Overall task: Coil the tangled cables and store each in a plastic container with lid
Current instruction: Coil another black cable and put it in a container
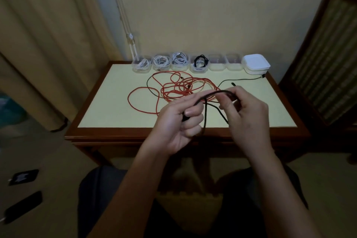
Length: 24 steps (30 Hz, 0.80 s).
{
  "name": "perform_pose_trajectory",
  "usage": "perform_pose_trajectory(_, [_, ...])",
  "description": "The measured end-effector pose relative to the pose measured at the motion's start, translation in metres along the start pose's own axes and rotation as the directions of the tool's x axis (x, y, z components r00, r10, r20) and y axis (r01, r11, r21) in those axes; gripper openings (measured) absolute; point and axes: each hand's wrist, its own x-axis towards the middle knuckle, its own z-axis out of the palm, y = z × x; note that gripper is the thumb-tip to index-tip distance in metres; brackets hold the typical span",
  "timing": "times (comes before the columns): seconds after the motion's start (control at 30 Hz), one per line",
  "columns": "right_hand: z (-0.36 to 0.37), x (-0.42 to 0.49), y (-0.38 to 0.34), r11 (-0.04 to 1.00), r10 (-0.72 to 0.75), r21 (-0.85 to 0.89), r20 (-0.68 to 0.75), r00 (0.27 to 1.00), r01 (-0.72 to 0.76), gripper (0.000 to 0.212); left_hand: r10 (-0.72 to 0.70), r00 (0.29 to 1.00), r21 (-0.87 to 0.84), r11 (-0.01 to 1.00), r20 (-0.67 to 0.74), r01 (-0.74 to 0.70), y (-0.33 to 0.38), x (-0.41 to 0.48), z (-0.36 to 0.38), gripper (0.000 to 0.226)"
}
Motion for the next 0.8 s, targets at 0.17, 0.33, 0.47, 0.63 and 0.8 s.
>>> perform_pose_trajectory(0.17, [-0.001, -0.008, -0.011, 0.909, 0.163, 0.332, 0.270, 0.949, -0.251, 0.025, -0.051, 0.983, -0.285, 0.953, 0.176, 0.100, -0.004, -0.001, -0.004, 0.050])
perform_pose_trajectory(0.33, [-0.003, -0.015, -0.014, 0.824, 0.197, 0.459, 0.316, 0.928, -0.331, 0.037, -0.050, 0.992, -0.283, 0.956, 0.114, 0.081, -0.005, -0.002, -0.003, 0.039])
perform_pose_trajectory(0.47, [-0.008, -0.013, -0.012, 0.848, 0.188, 0.435, 0.287, 0.939, -0.302, 0.042, -0.056, 0.998, -0.105, 0.993, -0.025, 0.053, -0.004, -0.005, -0.003, 0.034])
perform_pose_trajectory(0.63, [-0.007, -0.015, -0.015, 0.854, 0.185, 0.426, 0.287, 0.940, -0.298, 0.052, -0.071, 0.994, -0.053, 0.996, -0.077, 0.067, 0.001, -0.007, -0.006, 0.032])
perform_pose_trajectory(0.8, [-0.003, -0.016, -0.016, 0.833, 0.293, 0.424, 0.205, 0.934, -0.354, 0.044, -0.061, 0.994, 0.004, 0.998, -0.092, 0.061, 0.001, -0.008, -0.002, 0.035])
